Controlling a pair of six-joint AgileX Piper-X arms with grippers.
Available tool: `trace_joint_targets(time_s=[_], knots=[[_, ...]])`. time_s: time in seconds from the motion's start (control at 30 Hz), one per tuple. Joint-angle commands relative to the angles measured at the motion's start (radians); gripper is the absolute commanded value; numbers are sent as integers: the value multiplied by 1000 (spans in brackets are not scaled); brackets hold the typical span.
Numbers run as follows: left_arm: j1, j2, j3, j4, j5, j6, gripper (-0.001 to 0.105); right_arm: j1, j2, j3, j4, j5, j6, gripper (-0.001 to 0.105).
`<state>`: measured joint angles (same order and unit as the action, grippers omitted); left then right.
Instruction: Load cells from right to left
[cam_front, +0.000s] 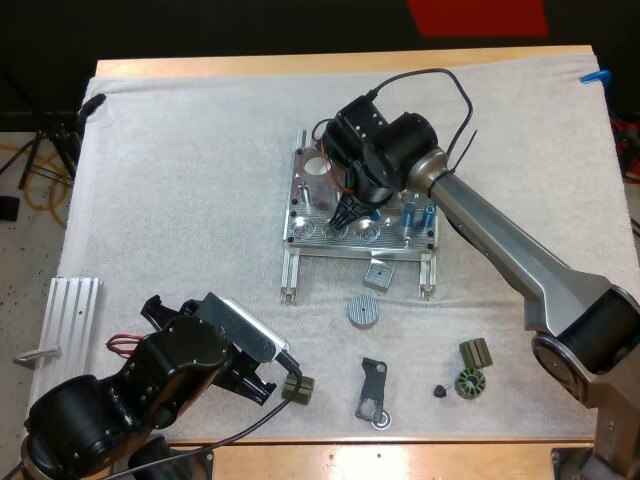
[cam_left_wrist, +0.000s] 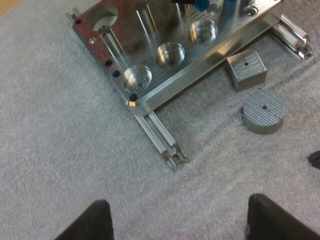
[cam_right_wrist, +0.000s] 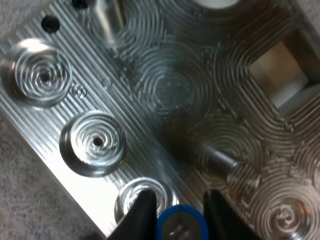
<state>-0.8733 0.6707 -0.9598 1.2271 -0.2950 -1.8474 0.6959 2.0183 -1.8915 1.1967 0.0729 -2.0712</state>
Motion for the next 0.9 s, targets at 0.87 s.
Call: trace_joint_targets(time_s=[0.87], knots=[[-5,-7,-3,2,-16,-2,57,-4,-270,528,-520,88,105,0]])
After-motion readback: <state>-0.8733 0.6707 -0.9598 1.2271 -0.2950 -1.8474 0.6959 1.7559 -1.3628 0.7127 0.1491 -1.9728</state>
